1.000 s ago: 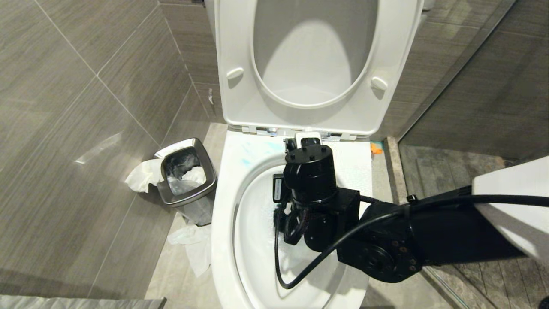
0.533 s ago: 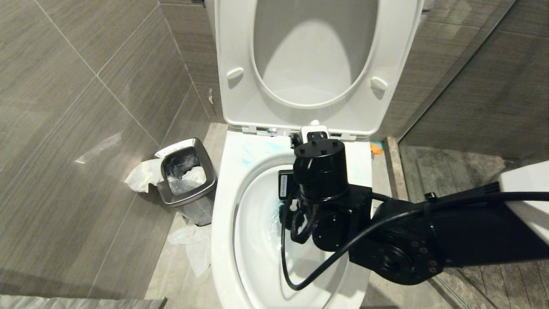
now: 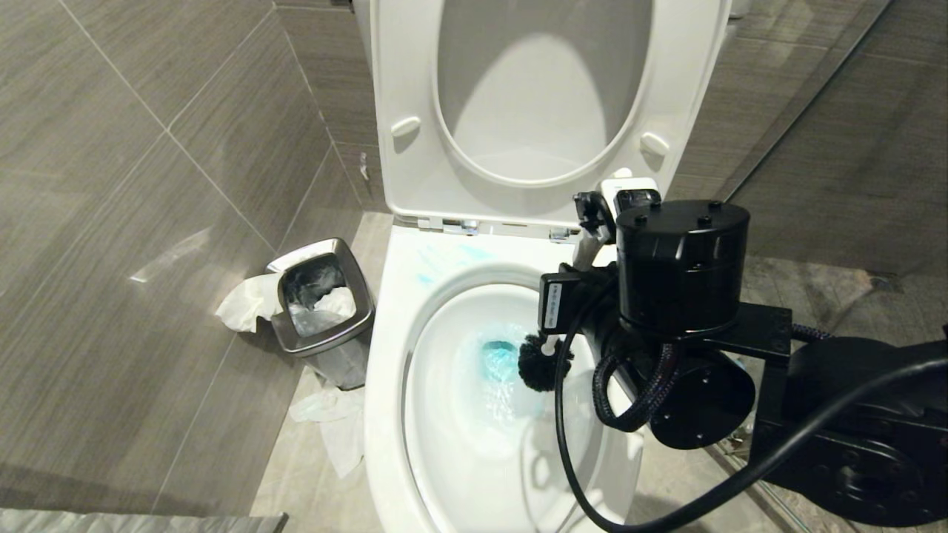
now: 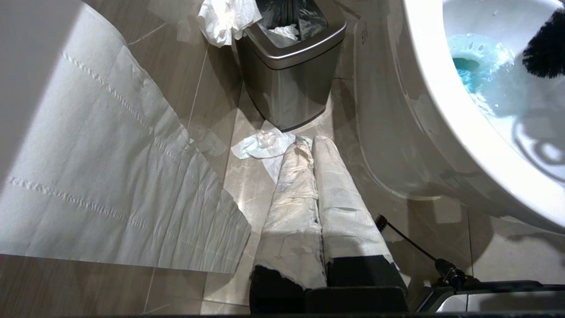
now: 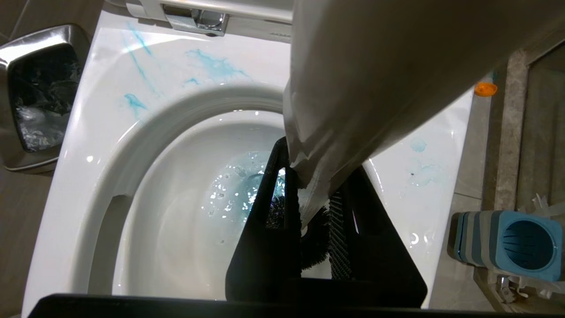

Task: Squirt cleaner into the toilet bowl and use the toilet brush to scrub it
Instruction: Scrub the toilet bowl

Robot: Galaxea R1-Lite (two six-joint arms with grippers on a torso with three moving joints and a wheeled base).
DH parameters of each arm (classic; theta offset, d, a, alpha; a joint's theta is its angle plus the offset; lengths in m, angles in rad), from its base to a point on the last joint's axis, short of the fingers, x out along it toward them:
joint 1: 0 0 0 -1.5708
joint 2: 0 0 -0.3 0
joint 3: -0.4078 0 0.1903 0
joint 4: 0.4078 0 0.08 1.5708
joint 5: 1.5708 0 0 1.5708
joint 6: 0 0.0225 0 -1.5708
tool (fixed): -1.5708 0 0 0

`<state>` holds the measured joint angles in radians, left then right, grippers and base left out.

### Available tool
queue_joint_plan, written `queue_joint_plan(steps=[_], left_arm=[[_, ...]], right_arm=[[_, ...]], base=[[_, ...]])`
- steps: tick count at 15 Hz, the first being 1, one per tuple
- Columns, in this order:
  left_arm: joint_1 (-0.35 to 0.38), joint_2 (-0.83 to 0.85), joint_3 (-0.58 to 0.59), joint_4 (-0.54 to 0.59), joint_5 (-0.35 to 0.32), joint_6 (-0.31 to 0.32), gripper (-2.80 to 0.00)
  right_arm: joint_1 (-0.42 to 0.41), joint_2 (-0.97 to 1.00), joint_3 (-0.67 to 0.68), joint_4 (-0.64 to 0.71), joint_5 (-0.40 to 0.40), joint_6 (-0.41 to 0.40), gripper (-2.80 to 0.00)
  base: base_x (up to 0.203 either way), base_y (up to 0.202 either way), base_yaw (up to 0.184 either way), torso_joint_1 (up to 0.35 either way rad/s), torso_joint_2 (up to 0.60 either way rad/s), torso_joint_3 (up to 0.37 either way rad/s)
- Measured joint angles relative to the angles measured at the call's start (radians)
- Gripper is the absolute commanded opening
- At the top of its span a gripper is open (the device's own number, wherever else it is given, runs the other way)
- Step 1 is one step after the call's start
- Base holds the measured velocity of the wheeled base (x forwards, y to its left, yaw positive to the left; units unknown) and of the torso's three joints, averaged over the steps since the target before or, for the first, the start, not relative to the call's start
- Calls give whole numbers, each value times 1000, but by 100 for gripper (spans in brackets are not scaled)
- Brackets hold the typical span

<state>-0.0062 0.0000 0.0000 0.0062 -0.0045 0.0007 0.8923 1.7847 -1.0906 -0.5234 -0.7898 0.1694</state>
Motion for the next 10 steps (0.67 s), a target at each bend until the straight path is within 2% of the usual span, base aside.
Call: queue_joint_plan(steps=[7,10], left_arm=[[0,0,0,0,0,1,-280],[0,0,0,0,0,-1,-280]], right_arm=[[-1,-2,-6,-1,3,0,-280],[-2,16,-26,0,5,-4,-280]], base=[[0,0,0,0,0,0],[0,0,0,5,1,116]])
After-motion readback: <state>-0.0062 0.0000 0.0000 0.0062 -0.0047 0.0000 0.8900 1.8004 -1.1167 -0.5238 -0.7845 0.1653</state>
